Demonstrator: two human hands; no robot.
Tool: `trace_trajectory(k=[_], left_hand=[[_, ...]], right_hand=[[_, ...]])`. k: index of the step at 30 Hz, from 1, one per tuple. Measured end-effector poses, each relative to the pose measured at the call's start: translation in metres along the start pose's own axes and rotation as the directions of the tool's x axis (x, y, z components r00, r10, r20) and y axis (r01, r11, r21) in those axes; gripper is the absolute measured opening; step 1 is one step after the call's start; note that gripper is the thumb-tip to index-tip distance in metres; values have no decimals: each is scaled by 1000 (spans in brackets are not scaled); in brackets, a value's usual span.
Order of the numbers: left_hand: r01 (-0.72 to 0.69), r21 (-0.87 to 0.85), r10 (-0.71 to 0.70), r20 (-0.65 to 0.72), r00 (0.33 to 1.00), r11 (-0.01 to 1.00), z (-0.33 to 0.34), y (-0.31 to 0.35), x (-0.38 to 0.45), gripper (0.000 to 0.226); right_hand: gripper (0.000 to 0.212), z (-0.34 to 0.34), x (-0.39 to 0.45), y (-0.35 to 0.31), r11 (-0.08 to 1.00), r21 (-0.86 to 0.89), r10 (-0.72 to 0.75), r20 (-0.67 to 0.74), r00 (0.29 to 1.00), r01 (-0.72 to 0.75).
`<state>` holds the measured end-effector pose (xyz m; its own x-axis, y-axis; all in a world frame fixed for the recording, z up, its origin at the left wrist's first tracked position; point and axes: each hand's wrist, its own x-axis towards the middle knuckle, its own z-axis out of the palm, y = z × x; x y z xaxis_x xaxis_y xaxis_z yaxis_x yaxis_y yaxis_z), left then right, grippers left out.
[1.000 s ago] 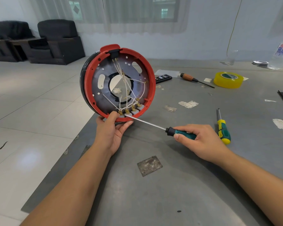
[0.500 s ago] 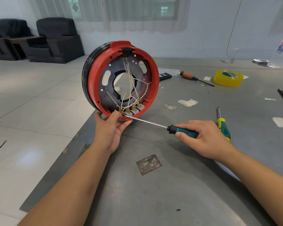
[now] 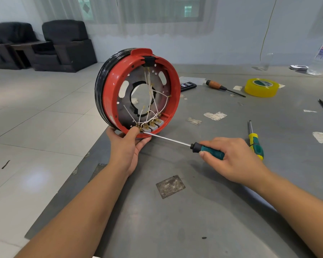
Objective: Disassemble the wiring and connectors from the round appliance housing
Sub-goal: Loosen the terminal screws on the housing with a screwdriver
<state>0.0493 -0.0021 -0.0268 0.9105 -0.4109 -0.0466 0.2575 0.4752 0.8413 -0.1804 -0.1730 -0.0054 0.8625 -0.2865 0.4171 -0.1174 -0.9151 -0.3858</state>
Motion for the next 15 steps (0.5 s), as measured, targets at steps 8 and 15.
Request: trace_trajectory(k=[8, 15], left_hand=[[50, -97, -51, -9, 999, 994, -2, 1, 4, 49], [73, -153, -78, -28, 997, 985, -2, 1, 7, 57]], right_hand=[[36, 7, -4, -7, 992, -98, -80, -61, 995, 74], [36, 7, -6, -12, 984, -140, -120, -59, 991, 111]])
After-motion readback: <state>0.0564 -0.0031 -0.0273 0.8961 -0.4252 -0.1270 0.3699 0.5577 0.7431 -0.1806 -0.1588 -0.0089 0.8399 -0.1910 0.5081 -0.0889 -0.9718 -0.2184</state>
